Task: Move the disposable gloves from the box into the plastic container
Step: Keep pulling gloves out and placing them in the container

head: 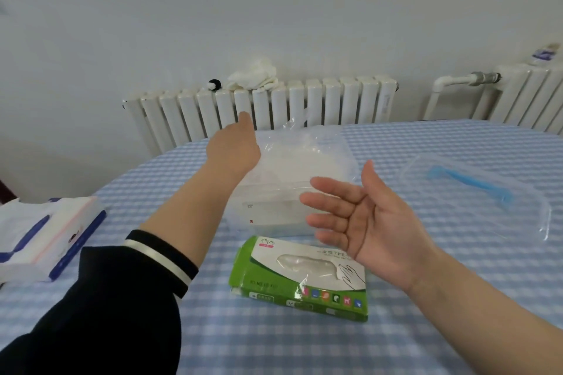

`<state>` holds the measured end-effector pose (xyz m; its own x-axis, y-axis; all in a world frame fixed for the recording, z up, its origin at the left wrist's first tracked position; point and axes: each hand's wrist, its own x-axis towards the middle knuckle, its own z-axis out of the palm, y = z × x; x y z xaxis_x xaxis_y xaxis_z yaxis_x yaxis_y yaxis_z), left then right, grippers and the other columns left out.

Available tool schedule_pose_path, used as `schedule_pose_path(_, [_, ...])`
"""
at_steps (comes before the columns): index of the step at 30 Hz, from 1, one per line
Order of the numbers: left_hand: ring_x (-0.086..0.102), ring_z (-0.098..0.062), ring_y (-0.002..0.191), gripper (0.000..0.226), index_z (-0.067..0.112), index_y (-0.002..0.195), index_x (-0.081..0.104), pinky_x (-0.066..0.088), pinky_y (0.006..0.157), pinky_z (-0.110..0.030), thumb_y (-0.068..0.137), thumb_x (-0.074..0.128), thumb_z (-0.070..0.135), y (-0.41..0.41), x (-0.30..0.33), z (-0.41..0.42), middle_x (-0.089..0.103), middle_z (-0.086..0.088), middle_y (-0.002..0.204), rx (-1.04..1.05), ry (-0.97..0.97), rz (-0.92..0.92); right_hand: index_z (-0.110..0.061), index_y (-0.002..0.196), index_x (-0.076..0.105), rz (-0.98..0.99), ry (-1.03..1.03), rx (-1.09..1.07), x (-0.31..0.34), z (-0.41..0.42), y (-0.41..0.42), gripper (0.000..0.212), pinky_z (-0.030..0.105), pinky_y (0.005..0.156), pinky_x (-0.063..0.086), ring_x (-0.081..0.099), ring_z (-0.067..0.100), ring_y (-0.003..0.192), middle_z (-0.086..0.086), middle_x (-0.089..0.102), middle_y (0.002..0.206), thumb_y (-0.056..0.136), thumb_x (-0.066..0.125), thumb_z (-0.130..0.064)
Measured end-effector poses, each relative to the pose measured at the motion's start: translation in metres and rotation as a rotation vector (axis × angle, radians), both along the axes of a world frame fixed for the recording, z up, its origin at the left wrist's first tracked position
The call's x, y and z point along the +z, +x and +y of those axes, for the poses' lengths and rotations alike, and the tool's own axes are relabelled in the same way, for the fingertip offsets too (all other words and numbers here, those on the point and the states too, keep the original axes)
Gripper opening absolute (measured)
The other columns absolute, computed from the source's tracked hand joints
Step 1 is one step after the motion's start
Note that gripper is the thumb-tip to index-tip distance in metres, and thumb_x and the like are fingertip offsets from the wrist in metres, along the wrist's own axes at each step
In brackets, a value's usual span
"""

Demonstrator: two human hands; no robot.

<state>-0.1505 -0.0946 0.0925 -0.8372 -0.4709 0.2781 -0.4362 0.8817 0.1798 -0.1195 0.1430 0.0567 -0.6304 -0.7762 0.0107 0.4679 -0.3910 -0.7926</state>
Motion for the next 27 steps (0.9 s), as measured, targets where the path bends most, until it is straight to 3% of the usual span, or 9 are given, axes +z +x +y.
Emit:
schedule_pose_path(3, [0.043,-0.017,0.059,0.031,0.007,0.121,0.038,0.029,0.047,-0.03,0.092,0.049,0.005,0.008,-0.005,0.0,0.044,-0.003,0.075,0.001,-0.108,-0.043,-0.009,0.106,0.07,0.399,0.117,-0.212,0.004,-0.003,-0.002,0.042,0.03,0.076,0.059,0.071,0.024,0.097,0.01,0.073,0.107,0.09,0.044,-0.038])
schedule_pose_path(7, [0.044,-0.03,0.111,0.049,0.013,0.137,0.038,0.042,0.08,-0.036,0.091,0.055,0.013,0.019,-0.009,-0.011,0.045,-0.011,0.126,-0.128,-0.212,-0.074,-0.023,0.11,0.069,0.955,0.345,-0.448,0.006,0.0,0.001,0.024,0.024,0.095,0.049,0.064,0.004,0.109,-0.014,0.072,0.108,0.094,0.052,-0.026])
schedule_pose_path(10, [0.042,-0.027,0.115,0.044,0.022,0.132,0.047,0.038,0.09,-0.034,0.091,0.062,0.023,0.029,-0.009,-0.022,0.048,-0.005,0.127,-0.227,-0.243,-0.011,-0.027,0.105,0.071,1.015,0.423,-0.439,0.001,0.002,0.004,0.02,0.022,0.095,0.048,0.063,0.003,0.108,-0.02,0.071,0.105,0.096,0.054,-0.02])
schedule_pose_path(13, [0.053,-0.01,0.082,0.013,0.026,0.103,0.058,0.038,0.068,-0.022,0.091,0.064,0.026,0.038,-0.007,-0.026,0.061,0.009,0.093,-0.279,0.123,0.066,-0.028,0.102,0.072,1.054,0.498,-0.376,-0.003,0.004,0.01,0.019,0.014,0.087,0.047,0.062,-0.002,0.103,-0.025,0.07,0.101,0.094,0.055,-0.026])
schedule_pose_path(15, [0.055,-0.006,0.071,0.003,0.027,0.092,0.06,0.039,0.061,-0.019,0.094,0.06,0.025,0.043,-0.005,-0.023,0.066,0.013,0.083,-0.297,0.324,0.101,-0.029,0.102,0.072,1.092,0.524,-0.367,-0.005,0.003,0.012,0.019,0.009,0.085,0.045,0.062,-0.004,0.101,-0.027,0.069,0.1,0.094,0.055,-0.028])
schedule_pose_path(19, [0.059,-0.003,0.104,0.02,0.03,0.108,0.064,0.045,0.091,-0.024,0.103,0.044,0.03,0.049,0.01,-0.014,0.066,0.021,0.107,-0.416,0.454,-0.024,-0.03,0.1,0.071,1.093,0.533,-0.36,-0.007,0.001,0.014,0.018,0.009,0.085,0.044,0.062,-0.004,0.101,-0.028,0.068,0.1,0.095,0.055,-0.026])
schedule_pose_path(21, [0.045,0.0,0.125,0.037,0.035,0.133,0.052,0.032,0.104,-0.023,0.102,0.036,0.047,0.053,0.019,-0.005,0.048,0.027,0.132,-0.528,0.492,-0.293,-0.03,0.1,0.071,1.09,0.532,-0.353,-0.008,0.0,0.015,0.018,0.009,0.086,0.044,0.062,-0.004,0.101,-0.028,0.069,0.099,0.095,0.055,-0.025])
schedule_pose_path(23, [0.03,0.002,0.134,0.052,0.039,0.148,0.033,0.02,0.11,-0.022,0.098,0.03,0.056,0.051,0.021,0.006,0.031,0.03,0.141,-0.582,0.403,-0.531,-0.031,0.099,0.071,1.095,0.532,-0.349,-0.009,0.0,0.015,0.018,0.009,0.086,0.044,0.062,-0.004,0.1,-0.028,0.069,0.099,0.096,0.055,-0.024])
schedule_pose_path(27, [0.01,-0.006,0.148,0.056,0.036,0.154,0.016,0.007,0.117,-0.028,0.102,0.023,0.054,0.024,0.013,0.02,0.012,0.019,0.16,-0.56,0.374,-0.687,-0.029,0.1,0.072,1.094,0.534,-0.335,-0.011,-0.001,0.017,0.018,0.008,0.086,0.043,0.062,-0.004,0.1,-0.026,0.069,0.1,0.096,0.055,-0.023])
